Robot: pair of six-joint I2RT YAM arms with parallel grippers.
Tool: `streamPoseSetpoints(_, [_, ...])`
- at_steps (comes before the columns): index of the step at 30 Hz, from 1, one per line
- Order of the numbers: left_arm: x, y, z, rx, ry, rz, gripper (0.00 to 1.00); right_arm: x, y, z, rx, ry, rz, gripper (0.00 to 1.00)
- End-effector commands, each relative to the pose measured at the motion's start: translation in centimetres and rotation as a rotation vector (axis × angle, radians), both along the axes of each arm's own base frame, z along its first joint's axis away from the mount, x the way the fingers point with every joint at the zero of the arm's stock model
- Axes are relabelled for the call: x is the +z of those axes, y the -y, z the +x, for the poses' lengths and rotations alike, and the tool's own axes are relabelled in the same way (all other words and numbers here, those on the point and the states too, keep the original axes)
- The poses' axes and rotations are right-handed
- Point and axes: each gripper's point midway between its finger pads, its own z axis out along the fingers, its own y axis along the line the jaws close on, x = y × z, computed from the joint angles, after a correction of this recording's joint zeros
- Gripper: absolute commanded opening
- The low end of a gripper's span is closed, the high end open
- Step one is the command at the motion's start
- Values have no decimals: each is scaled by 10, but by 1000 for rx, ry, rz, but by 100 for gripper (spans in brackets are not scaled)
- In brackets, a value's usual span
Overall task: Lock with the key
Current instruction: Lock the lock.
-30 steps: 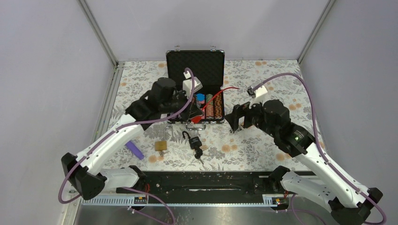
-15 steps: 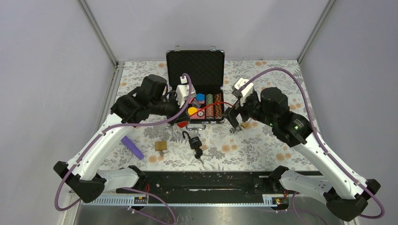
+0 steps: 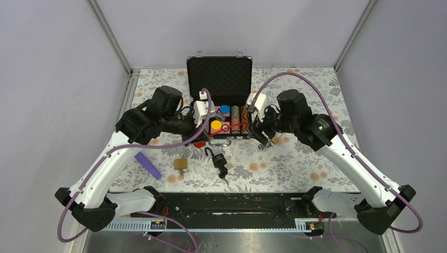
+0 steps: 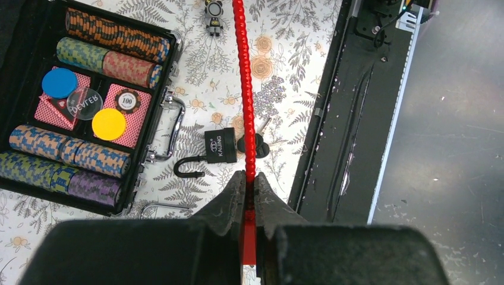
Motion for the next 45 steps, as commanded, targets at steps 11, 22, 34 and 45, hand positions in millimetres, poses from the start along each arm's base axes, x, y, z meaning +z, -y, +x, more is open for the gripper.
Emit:
streamPoseSetpoints(11, [43, -1, -14, -76, 118, -102, 0, -5, -2, -1, 4, -62, -20, 42])
streamPoseSetpoints(22, [52, 19, 6, 81, 65, -275, 0, 40, -27, -1, -114, -169, 267, 0])
streamPoseSetpoints(34, [50, 33, 18, 197, 23, -506, 3, 116, -54, 5, -227, -311, 843, 0])
streamPoseSetpoints(45, [30, 28, 33, 239, 35, -414, 81, 130, -30, -11, -232, -222, 716, 0])
